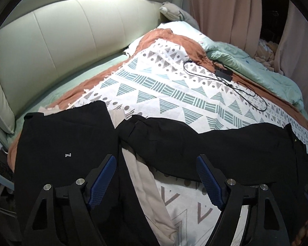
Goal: Fold large clothes
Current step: 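Move the left gripper to the black jacket's sleeve cuff and grasp it, then lift the sleeve with the left gripper and carry it across the jacket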
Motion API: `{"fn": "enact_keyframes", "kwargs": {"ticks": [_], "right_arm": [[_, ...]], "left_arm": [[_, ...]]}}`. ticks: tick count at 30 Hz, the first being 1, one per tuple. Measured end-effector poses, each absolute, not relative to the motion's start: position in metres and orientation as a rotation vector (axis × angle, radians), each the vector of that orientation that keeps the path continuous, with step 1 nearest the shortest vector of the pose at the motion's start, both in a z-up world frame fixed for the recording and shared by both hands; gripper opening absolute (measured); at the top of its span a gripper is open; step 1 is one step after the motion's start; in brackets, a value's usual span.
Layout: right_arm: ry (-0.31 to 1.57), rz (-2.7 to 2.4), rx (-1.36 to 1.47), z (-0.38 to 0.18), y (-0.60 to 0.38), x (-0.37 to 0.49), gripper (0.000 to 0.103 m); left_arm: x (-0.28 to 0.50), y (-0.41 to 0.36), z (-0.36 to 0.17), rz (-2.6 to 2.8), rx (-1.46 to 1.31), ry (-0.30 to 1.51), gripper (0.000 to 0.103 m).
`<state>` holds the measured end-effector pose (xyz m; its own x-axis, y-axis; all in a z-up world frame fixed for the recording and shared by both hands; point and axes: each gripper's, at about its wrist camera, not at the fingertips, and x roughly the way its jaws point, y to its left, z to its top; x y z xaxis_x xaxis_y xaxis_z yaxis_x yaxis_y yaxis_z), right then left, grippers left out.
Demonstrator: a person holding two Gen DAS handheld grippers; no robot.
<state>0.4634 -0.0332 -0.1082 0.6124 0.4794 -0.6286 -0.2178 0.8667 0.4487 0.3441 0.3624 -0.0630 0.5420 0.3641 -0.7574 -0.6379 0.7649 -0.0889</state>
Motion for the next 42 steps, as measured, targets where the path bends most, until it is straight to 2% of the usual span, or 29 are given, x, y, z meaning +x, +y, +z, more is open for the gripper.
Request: {"fn": "enact_keyframes", "kwargs": {"ticks": [2, 4, 6, 10, 14, 15, 16, 17, 18, 19, 20, 22, 24, 28, 42], "right_arm": [[0.841, 0.420, 0.336, -0.118, -0.029, 0.469, 0.067], [0.860, 0.437, 0.345, -0.125, -0.027, 0.472, 0.054], [0.874, 0.440, 0.343, -0.131, -0.024, 0.476, 0.050], [0.907, 0.448, 0.359, -0.141, -0.020, 0.481, 0.050], [0.911, 0.469, 0.387, -0.143, -0.019, 0.486, 0.049], [0.907, 0.476, 0.392, -0.143, -0.018, 0.488, 0.046], [0.901, 0.489, 0.394, -0.142, -0.017, 0.492, 0.040], [0.899, 0.491, 0.395, -0.142, -0.015, 0.494, 0.037], [0.898, 0.492, 0.401, -0.142, -0.015, 0.497, 0.035], [0.897, 0.494, 0.410, -0.142, -0.015, 0.498, 0.035], [0.896, 0.500, 0.425, -0.143, -0.014, 0.501, 0.034], [0.898, 0.516, 0.437, -0.144, -0.009, 0.506, 0.027], [0.904, 0.538, 0.443, -0.146, -0.003, 0.512, 0.020], [0.937, 0.599, 0.495, -0.156, 0.012, 0.525, 0.014], [1.124, 0.715, 0.671, -0.216, 0.047, 0.552, 0.013]], "left_arm": [[0.351, 0.378, -0.075, 0.634, -0.406, 0.824, 0.075], [0.359, 0.392, -0.088, 0.656, -0.442, 0.849, 0.075], [0.366, 0.401, -0.100, 0.670, -0.471, 0.873, 0.074], [0.387, 0.412, -0.124, 0.700, -0.487, 0.936, 0.065], [0.404, 0.417, -0.142, 0.763, -0.435, 0.992, 0.061], [0.409, 0.418, -0.147, 0.776, -0.429, 1.008, 0.061], [0.411, 0.419, -0.150, 0.778, -0.429, 1.012, 0.056], [0.415, 0.420, -0.153, 0.775, -0.432, 1.021, 0.043], [0.417, 0.421, -0.156, 0.778, -0.437, 1.033, 0.036], [0.419, 0.422, -0.158, 0.790, -0.435, 1.035, 0.020], [0.419, 0.423, -0.157, 0.786, -0.444, 1.017, 0.008], [0.419, 0.423, -0.150, 0.771, -0.463, 0.986, 0.003], [0.419, 0.417, -0.133, 0.763, -0.435, 0.937, 0.002], [0.420, 0.404, -0.087, 0.726, -0.392, 0.840, 0.002], [0.440, 0.309, 0.090, 0.494, -0.260, 0.548, 0.001]]}}
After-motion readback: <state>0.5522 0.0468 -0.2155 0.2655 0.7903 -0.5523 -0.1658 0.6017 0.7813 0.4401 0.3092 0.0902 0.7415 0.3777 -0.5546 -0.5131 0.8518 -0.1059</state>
